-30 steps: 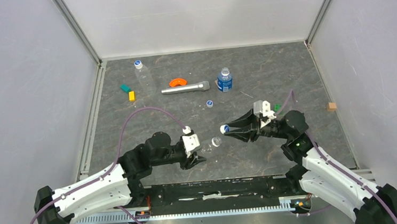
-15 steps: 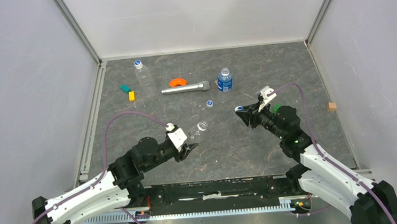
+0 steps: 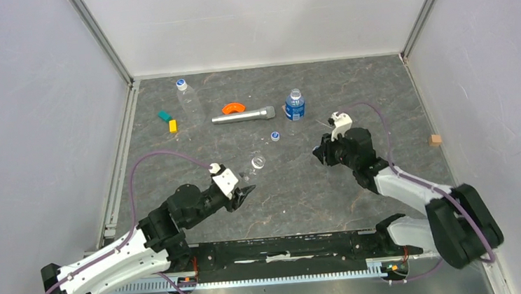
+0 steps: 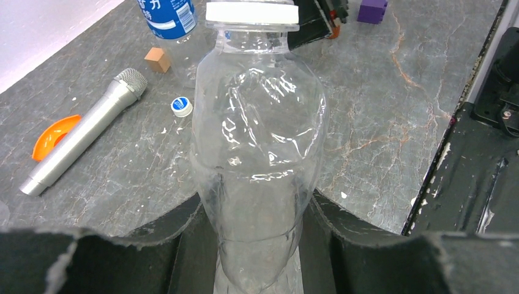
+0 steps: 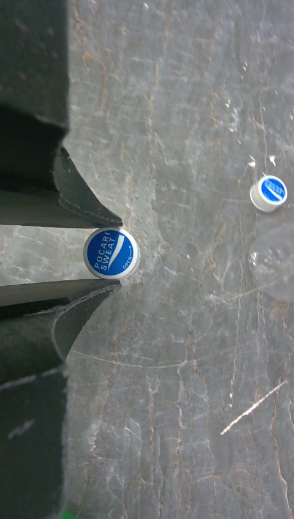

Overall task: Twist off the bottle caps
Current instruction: Place the bottle cap at the center of the board.

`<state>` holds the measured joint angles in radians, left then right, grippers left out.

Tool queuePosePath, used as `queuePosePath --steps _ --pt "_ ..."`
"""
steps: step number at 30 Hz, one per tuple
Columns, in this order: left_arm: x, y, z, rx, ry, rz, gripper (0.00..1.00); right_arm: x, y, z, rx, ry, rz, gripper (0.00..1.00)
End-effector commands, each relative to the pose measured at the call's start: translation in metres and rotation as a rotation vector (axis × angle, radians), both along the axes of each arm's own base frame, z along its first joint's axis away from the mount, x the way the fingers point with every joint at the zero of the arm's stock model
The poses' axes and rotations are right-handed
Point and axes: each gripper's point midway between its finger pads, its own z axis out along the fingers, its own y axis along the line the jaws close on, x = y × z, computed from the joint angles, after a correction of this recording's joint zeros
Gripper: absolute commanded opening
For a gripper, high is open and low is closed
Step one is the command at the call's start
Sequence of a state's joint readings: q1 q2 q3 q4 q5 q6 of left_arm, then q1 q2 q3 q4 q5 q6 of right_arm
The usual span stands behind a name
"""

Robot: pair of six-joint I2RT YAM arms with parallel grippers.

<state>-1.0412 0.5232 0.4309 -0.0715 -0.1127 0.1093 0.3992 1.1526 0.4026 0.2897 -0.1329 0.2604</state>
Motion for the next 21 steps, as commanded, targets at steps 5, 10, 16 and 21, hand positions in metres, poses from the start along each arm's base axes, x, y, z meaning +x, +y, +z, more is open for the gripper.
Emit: queuePosePath --steps 5,10,16,21 --pt "0.002 -0.006 0.010 -0.074 0.014 0.015 0.22 0.066 0.006 0.014 0.024 -0.025 -0.069 0.30" --pt "0.004 -0.004 0.013 -0.076 0.000 0.025 0.22 0.090 -0.001 0.001 0.041 0.030 -0.143 0.31" --pt "0.005 0.000 0.014 -0.080 -0.011 0.038 0.22 0.099 0.014 -0.028 0.097 0.096 -0.103 0.32" --pt "0.004 0.000 0.012 -0.076 -0.002 0.037 0.22 0.105 0.013 -0.040 0.088 0.114 -0.122 0.35"
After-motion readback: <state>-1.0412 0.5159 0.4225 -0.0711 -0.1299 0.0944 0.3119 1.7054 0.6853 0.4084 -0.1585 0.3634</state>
